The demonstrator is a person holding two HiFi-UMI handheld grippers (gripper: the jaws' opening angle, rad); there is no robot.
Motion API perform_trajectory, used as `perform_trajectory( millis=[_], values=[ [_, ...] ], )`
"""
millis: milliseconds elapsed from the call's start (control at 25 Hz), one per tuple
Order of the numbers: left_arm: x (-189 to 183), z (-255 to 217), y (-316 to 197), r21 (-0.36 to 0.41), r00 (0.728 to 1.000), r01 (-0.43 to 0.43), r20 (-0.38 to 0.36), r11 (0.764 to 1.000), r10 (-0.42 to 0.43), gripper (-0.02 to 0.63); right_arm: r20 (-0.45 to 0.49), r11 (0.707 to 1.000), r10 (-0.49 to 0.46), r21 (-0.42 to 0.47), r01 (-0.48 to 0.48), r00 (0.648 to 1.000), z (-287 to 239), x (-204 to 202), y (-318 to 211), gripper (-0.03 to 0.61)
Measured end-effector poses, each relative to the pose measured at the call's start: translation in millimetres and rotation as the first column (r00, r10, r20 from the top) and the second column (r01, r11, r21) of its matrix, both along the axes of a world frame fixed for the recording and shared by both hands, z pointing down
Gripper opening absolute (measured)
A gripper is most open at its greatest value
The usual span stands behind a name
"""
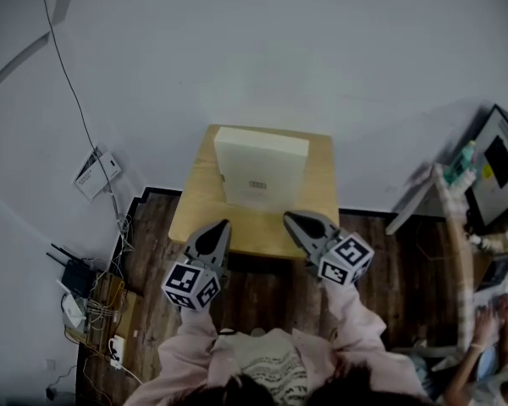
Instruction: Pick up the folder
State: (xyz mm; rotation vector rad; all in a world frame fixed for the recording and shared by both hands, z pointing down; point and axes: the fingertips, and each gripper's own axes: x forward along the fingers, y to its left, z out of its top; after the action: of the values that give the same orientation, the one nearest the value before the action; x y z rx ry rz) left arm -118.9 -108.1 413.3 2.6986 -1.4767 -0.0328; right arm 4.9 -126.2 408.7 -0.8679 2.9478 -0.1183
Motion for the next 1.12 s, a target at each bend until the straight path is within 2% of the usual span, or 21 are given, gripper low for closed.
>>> perform_trajectory(
  millis=[280,680,1120],
  values=[
    [-9,10,-25,-0.006,0.999,-0.046,0.004,0.999,0.046,-0.006,-0.004,1.000,0.030,0.003,-0.030,1.000,10,-13,-18,-0.002],
    [-7,17,-41,-0.008,0.997,-0.080,0.007,0.997,0.080,-0.006,-0.004,0.998,0.067,0.017,-0.067,0.998,14,-11,-30,-0.002],
    [-4,28,-71,-0.034,0.996,-0.092,0.006,0.995,0.093,-0.006,-0.023,0.996,0.084,-0.029,-0.085,0.996,29,-3,-65,-0.002]
  ],
)
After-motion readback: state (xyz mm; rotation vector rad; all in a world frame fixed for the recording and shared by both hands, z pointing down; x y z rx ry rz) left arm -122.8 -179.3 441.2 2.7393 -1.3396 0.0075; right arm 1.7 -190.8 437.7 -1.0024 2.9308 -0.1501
